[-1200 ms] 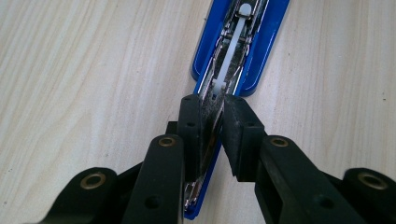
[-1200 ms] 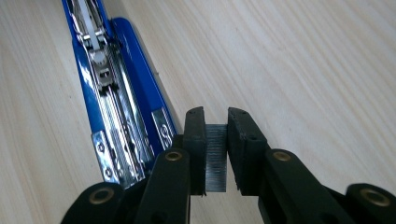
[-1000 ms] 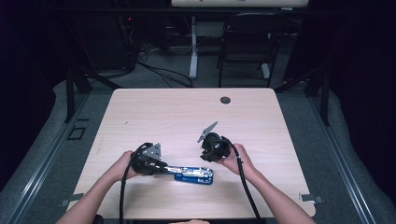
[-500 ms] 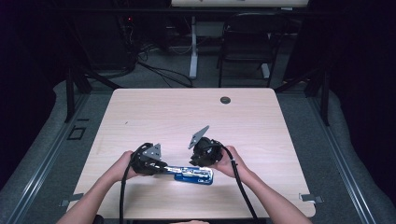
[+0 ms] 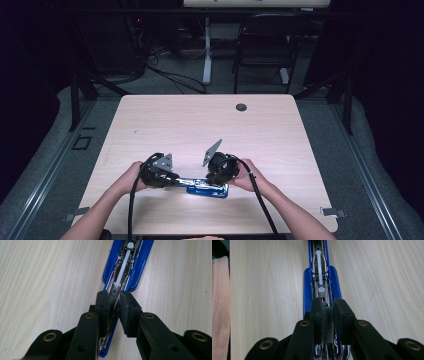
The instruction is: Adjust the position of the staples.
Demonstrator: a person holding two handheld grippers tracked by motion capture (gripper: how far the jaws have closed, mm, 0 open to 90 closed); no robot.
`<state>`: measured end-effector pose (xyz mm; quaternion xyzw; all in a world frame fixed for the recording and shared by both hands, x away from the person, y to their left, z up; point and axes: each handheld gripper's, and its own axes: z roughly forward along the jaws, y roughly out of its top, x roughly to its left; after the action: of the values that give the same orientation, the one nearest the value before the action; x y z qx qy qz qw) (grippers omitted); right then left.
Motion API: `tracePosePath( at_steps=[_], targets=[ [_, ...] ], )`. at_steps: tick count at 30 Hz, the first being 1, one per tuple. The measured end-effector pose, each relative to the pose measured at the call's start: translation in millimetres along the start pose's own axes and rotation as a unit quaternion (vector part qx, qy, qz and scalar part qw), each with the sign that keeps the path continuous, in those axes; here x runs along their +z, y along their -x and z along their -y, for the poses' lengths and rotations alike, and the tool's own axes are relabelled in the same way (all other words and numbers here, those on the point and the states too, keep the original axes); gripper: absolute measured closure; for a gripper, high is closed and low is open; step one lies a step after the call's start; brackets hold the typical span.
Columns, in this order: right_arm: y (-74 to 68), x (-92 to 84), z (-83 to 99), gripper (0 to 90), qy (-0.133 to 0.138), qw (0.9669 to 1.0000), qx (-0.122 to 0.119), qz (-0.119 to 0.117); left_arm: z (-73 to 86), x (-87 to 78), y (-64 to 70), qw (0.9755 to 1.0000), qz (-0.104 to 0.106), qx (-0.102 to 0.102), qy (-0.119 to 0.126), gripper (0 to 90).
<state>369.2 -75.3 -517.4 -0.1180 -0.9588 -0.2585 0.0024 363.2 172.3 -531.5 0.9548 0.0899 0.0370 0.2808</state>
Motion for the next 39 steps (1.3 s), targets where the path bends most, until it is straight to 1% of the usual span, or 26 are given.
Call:
tracePosePath(
  at_steps=[5,6,11,12,13,14,17,20,22,23,25,26,27,28,34,35,36,39],
  targets=[
    [0.3,0.5,0.8,78.5,-0.005,1.0,-0.002,-0.003,0.0,-0.2,0.1,1.0,-0.001,0.001,-0.002,77.3],
    [0.0,1.4,1.4,78.5,-0.01,0.9999,-0.002,-0.007,0.6,-0.3,-0.2,1.0,0.003,0.0,0.001,77.2],
    [-0.2,1.6,1.7,78.5,-0.012,0.9999,-0.006,-0.005,0.0,-0.4,0.1,1.0,0.001,0.002,-0.002,77.2],
    [0.1,0.5,2.0,78.5,-0.01,0.9999,-0.011,-0.001,-0.2,-0.8,-0.6,1.0,0.008,0.003,-0.004,77.2],
    [-0.3,0.4,2.4,78.5,-0.006,0.9999,-0.009,0.0,-0.1,-0.8,-0.8,1.0,0.008,0.003,-0.004,77.2],
    [0.2,-0.4,2.6,78.5,-0.005,1.0,-0.009,0.0,0.1,-0.3,-0.1,1.0,-0.001,0.002,-0.001,77.3],
    [1.4,-0.6,3.3,78.4,-0.015,0.9999,-0.007,-0.004,0.2,-0.3,0.0,1.0,0.0,0.001,-0.001,77.3],
    [1.9,-0.3,3.7,78.5,-0.018,0.9998,-0.006,-0.006,0.4,-0.2,-0.2,1.0,0.003,0.001,0.0,77.3],
    [1.9,0.0,3.8,78.5,-0.017,0.9998,-0.007,-0.006,0.3,-0.2,0.0,1.0,0.0,0.001,-0.001,77.3],
    [1.9,-0.2,3.8,78.5,-0.02,0.9997,-0.007,-0.007,0.0,-0.8,-0.8,1.0,0.009,0.002,-0.003,77.3],
    [2.3,-0.3,4.7,78.5,-0.016,0.9998,-0.004,-0.009,0.1,-0.6,-0.5,1.0,0.006,0.002,-0.002,77.3],
    [2.6,-0.8,4.8,78.5,-0.02,0.9997,-0.004,-0.01,0.1,-0.8,-0.8,1.0,0.009,0.002,-0.004,77.2],
    [2.8,-1.1,5.1,78.5,-0.022,0.9997,-0.006,-0.01,0.2,-0.5,-0.5,1.0,0.006,0.001,-0.002,77.2],
    [3.0,-1.3,5.6,78.5,-0.02,0.9997,-0.005,-0.01,0.1,-0.8,-0.9,0.9999,0.009,0.002,-0.004,77.2],
    [4.5,-2.7,7.6,78.5,-0.021,0.9997,-0.001,-0.014,0.0,-0.8,-0.8,1.0,0.009,0.002,-0.004,77.2],
    [5.4,-2.8,8.0,78.5,-0.023,0.9996,-0.001,-0.015,0.2,-0.2,0.1,1.0,0.0,0.001,-0.001,77.2],
    [5.3,-2.6,8.0,78.5,-0.025,0.9995,-0.002,-0.016,0.0,-0.8,-0.8,1.0,0.009,0.002,-0.004,77.2],
    [4.9,-2.2,7.8,78.5,-0.026,0.9995,-0.003,-0.016,0.0,-0.8,-0.8,0.9999,0.009,0.002,-0.004,77.2]
  ],
)
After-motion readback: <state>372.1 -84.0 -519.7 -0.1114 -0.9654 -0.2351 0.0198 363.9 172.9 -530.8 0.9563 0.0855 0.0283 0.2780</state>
